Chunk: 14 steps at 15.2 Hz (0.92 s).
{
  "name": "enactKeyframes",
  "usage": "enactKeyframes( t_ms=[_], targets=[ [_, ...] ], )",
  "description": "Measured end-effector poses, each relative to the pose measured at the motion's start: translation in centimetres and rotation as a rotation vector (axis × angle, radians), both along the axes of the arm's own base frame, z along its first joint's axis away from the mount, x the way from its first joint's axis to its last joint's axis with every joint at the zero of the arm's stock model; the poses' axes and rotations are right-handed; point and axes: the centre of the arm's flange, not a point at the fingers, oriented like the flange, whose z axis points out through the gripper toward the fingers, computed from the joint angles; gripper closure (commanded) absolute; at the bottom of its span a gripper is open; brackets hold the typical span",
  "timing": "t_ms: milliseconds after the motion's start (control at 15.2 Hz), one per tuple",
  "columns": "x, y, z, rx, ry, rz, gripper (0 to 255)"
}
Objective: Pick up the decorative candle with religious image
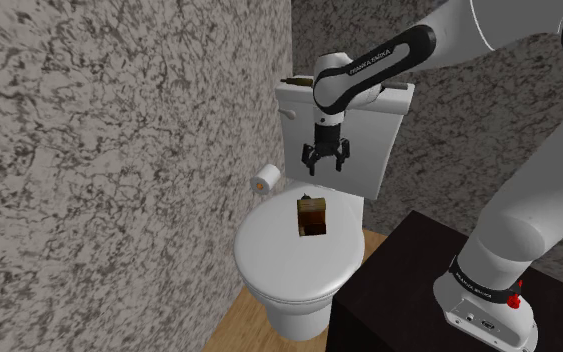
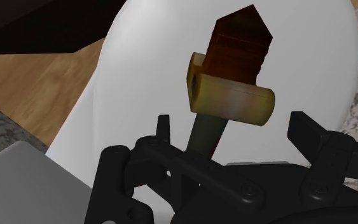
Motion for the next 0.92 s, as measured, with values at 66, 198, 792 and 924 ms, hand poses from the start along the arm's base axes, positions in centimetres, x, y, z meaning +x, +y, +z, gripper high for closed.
enactKeyframes(
  t_ms=[66,198,792,924],
  targets=[
    [0.7,0.2,-1.0,0.003,0.015,-0.019,0],
    [2.2,0.6,-3.7,0.009,0.044,-0.057,0],
    [7.1,1.3,-13.2,0.094,0.135,-0.269,0],
    [7.4,1.6,-13.4,0.105,0.115,-0.292,0]
  ],
)
